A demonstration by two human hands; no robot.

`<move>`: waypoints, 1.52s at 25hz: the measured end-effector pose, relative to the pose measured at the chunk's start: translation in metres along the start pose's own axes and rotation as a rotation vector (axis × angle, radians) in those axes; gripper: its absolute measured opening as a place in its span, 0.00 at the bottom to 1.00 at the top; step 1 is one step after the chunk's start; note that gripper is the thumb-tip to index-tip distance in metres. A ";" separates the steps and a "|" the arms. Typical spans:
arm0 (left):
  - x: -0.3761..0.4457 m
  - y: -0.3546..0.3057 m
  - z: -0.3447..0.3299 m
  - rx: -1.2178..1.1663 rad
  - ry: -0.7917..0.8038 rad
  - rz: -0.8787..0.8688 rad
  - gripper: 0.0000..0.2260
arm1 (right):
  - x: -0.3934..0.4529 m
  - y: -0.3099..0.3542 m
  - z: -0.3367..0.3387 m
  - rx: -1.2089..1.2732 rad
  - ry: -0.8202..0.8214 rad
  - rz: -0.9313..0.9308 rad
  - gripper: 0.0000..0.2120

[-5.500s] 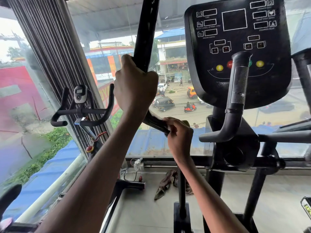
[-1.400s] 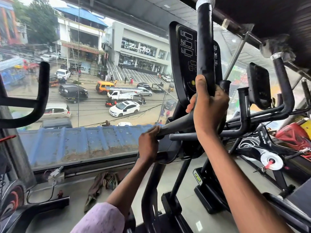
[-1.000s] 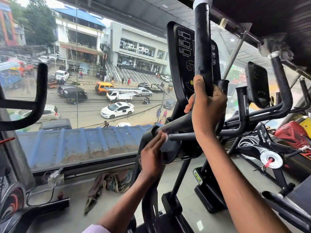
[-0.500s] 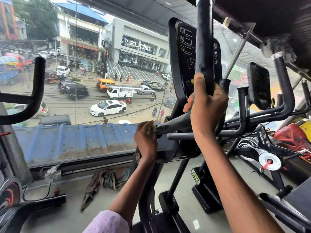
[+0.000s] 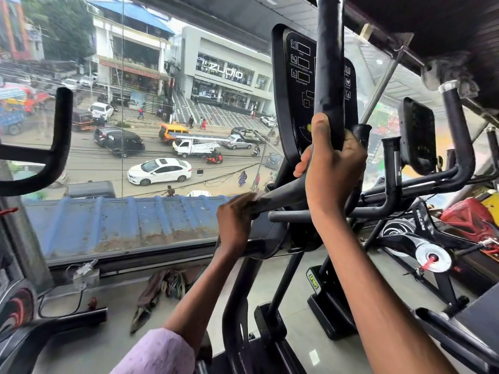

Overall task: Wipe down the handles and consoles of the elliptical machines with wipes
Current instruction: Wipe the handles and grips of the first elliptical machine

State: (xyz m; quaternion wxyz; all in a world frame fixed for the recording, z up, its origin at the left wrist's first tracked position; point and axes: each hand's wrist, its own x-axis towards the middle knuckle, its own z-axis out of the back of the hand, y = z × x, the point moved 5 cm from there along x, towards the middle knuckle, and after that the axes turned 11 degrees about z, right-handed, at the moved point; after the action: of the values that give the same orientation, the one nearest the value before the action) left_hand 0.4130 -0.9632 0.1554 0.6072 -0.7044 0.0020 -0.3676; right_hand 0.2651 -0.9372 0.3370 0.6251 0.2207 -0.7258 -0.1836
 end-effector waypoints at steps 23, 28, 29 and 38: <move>-0.047 -0.062 0.022 -0.145 -0.147 -0.139 0.23 | 0.001 -0.007 0.000 -0.008 0.000 0.037 0.18; -0.039 -0.094 0.029 -0.161 -0.119 -0.145 0.25 | 0.000 -0.005 0.000 0.014 0.031 0.006 0.20; -0.044 -0.103 0.031 -0.195 -0.134 -0.156 0.24 | 0.001 -0.005 -0.001 0.020 0.041 0.006 0.20; -0.051 -0.067 0.022 -0.038 -0.150 -0.198 0.22 | 0.000 -0.001 0.001 0.041 0.087 -0.039 0.15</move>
State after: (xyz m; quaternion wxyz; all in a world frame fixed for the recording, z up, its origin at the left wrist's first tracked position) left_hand 0.3574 -0.9033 0.1869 0.5529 -0.7381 -0.1061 -0.3718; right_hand 0.2646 -0.9375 0.3362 0.6478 0.2552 -0.6971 -0.1711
